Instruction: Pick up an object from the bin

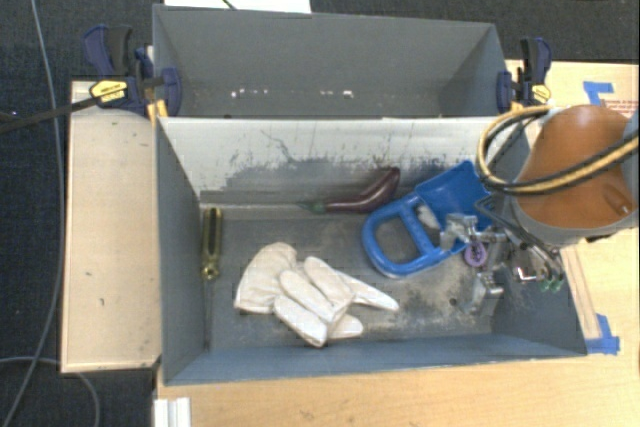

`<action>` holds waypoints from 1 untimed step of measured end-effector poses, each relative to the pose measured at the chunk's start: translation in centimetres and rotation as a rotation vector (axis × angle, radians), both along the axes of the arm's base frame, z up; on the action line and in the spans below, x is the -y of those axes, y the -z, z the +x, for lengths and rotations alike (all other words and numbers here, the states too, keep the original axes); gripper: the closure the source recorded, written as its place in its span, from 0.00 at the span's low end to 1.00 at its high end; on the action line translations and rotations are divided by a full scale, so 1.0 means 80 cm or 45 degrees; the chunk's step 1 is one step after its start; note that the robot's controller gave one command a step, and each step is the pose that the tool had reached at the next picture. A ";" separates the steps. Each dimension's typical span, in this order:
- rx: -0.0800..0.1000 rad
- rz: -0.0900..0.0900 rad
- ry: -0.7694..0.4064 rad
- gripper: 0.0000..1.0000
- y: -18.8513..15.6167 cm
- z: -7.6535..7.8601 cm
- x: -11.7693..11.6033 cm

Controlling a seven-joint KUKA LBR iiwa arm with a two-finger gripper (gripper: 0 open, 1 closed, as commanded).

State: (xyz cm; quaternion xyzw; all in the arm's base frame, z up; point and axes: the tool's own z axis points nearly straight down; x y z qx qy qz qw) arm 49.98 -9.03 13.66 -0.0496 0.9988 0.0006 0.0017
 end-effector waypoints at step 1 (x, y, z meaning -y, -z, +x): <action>0.011 -0.005 -0.211 0.00 -0.085 0.008 0.064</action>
Offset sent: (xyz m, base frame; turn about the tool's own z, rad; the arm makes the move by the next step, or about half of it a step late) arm -0.0148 0.0433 -0.0069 0.3428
